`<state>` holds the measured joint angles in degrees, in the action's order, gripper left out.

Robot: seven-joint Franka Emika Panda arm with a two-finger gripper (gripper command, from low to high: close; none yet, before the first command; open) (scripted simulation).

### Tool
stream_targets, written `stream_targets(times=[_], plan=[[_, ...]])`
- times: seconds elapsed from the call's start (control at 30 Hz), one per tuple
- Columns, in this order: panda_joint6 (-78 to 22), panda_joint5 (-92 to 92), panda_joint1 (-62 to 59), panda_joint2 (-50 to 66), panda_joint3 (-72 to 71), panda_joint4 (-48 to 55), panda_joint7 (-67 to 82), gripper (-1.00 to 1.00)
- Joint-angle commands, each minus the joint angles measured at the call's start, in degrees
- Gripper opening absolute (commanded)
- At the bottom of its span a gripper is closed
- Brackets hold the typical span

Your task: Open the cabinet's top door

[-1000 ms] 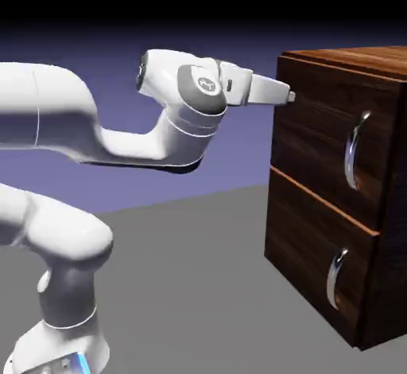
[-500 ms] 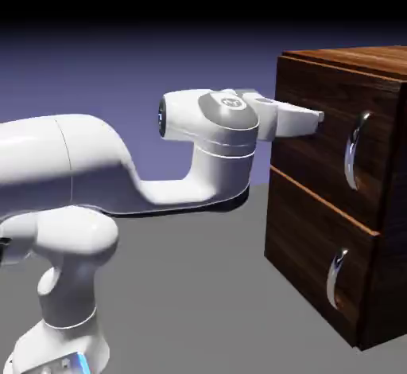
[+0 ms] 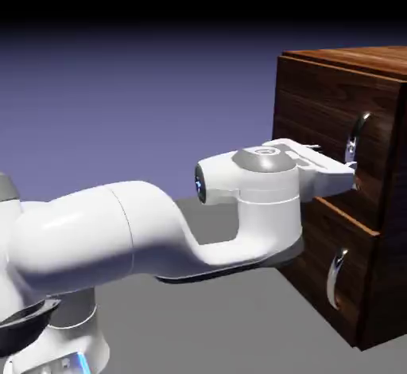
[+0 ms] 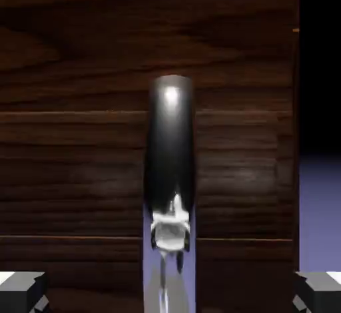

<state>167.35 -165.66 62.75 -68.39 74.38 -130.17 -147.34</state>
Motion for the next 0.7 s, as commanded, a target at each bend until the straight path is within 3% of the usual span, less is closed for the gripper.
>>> stream_targets(times=[0.0, 0.07, 0.1, 0.5, 0.67], plan=[[-0.4, -0.1, 2.1, 0.3, 0.8, 1.6, 0.0, 0.0], [-1.0, -0.3, 5.4, 0.9, 2.1, 4.2, 0.1, 0.0], [-1.0, -0.3, 5.4, 0.9, 2.1, 4.2, 0.1, -1.0], [-12.9, -0.2, -17.1, 13.1, -13.2, -13.2, -18.5, -1.0], [-18.2, 6.7, -27.4, 13.7, -22.6, -21.1, -18.7, -1.0]])
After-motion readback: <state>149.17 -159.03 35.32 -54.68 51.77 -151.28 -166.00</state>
